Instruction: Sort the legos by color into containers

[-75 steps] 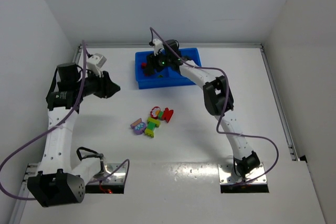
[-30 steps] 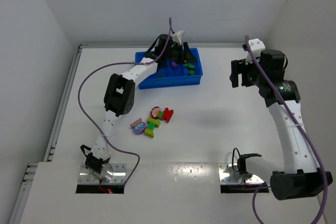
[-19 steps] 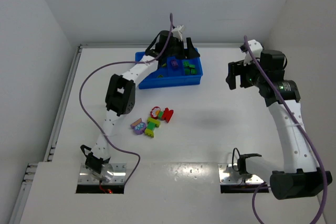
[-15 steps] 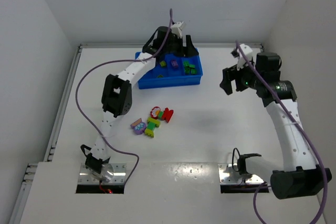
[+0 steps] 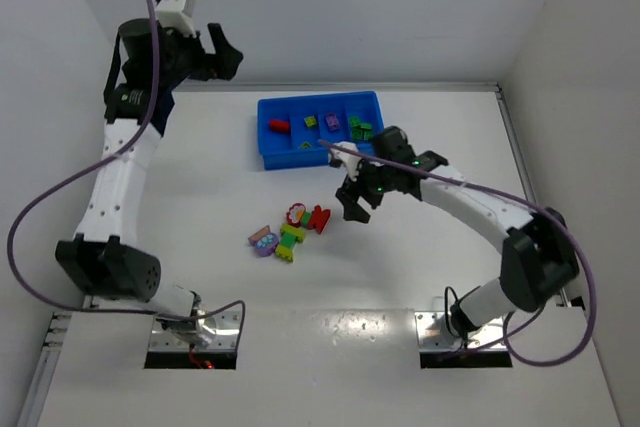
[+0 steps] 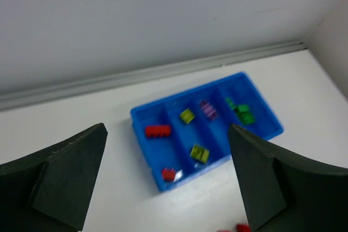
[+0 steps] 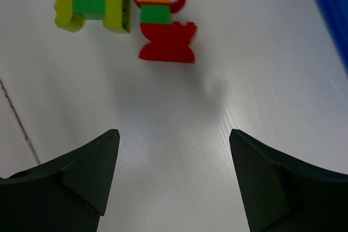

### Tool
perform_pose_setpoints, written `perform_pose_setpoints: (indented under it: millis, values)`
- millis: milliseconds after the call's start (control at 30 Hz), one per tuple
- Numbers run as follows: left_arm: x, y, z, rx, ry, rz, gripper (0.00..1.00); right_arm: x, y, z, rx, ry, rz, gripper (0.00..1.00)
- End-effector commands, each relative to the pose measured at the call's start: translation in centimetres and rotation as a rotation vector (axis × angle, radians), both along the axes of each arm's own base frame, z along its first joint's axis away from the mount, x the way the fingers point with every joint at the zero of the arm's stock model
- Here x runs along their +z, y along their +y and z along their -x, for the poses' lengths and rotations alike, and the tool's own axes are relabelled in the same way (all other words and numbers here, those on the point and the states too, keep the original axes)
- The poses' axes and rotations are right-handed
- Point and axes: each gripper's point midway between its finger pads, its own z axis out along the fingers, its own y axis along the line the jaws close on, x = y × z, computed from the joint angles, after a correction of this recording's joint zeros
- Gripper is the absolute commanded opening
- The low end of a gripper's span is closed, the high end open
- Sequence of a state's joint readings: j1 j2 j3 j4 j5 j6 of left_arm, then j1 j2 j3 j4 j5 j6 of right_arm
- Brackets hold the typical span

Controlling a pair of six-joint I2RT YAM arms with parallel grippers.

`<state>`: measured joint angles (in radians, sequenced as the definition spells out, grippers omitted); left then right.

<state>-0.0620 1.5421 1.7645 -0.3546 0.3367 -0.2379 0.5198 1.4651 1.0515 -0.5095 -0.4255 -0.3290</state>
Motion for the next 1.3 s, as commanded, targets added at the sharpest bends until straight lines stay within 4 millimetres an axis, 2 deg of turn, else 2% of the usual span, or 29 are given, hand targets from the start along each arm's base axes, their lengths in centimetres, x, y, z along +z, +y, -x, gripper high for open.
perform_pose_setpoints:
  millis: [0,33,67,100,167,200,233,267,300,333,367,400,467,533,600,933,1067,1133,1233,1267]
  values:
    - [-5.0,2.9,3.4,0.072,0.127,-0.118,1.0,0.7,5.5,-2.1,0.063,-0.063,-0.064,0.82]
    - [-4.8,3.7,4.3,0.094,0.117,-0.129,1.0,1.4,7.0,-2.9,0.073,-0.072,-0.078,0.82]
    - [-3.7,4.5,6.1,0.117,0.084,-0.147,1.0,0.7,7.9,-2.9,0.08,-0.05,-0.073,0.82]
    - [-4.8,5.6,6.8,0.152,0.105,-0.151,1.0,-1.1,9.1,-2.9,0.091,-0.021,-0.051,0.82]
    - [-5.1,6.9,9.0,0.195,0.111,-0.169,1.0,-1.1,10.9,-4.1,0.077,-0.036,-0.057,0.82]
    - [-5.4,7.2,9.8,0.204,0.123,-0.181,1.0,-2.0,11.5,-5.0,0.07,-0.031,-0.044,0.81]
    - [-5.4,7.6,10.3,0.218,0.126,-0.181,1.0,-2.4,12.2,-5.0,0.074,-0.021,-0.043,0.79]
    - [-5.2,7.8,10.7,0.23,0.119,-0.183,1.0,-2.9,12.4,-5.2,0.074,-0.009,-0.034,0.74]
    - [-5.0,8.3,11.6,0.243,0.113,-0.19,1.0,-2.9,13.0,-5.6,0.074,-0.021,-0.03,0.74]
    - [-5.5,8.9,12.1,0.264,0.127,-0.194,1.0,-4.5,13.2,-5.0,0.093,0.012,0.003,0.73]
    - [-5.1,8.8,12.4,0.265,0.115,-0.193,1.0,-5.0,13.3,-5.0,0.093,0.024,0.013,0.73]
    - [-5.8,9.1,12.5,0.272,0.137,-0.194,1.0,-5.0,13.5,-5.6,0.086,0.015,0.017,0.73]
    - [-5.3,9.7,13.2,0.296,0.126,-0.195,1.0,-6.6,13.2,-5.3,0.086,0.054,0.048,0.73]
    - [-5.9,10.0,13.3,0.301,0.146,-0.204,1.0,-7.3,13.3,-4.7,0.096,0.072,0.063,0.73]
    - [-5.6,10.0,13.5,0.302,0.137,-0.204,1.0,-7.8,13.6,-4.4,0.112,0.074,0.072,0.73]
    - [-6.6,9.8,13.1,0.281,0.165,-0.188,1.0,-11.6,11.5,-2.7,0.112,0.112,0.165,0.72]
    - [-6.9,9.6,12.9,0.271,0.175,-0.186,1.0,-14.2,10.9,-2.2,0.106,0.132,0.222,0.69]
    - [-7.2,9.7,12.7,0.27,0.184,-0.186,1.0,-14.6,11.2,-2.2,0.108,0.12,0.227,0.65]
    - [-7.5,9.5,12.6,0.261,0.185,-0.183,1.0,-14.9,11.3,-2.5,0.103,0.11,0.228,0.54]
    - [-7.5,9.5,12.6,0.261,0.185,-0.183,1.0,-14.8,11.5,-2.5,0.104,0.095,0.232,0.44]
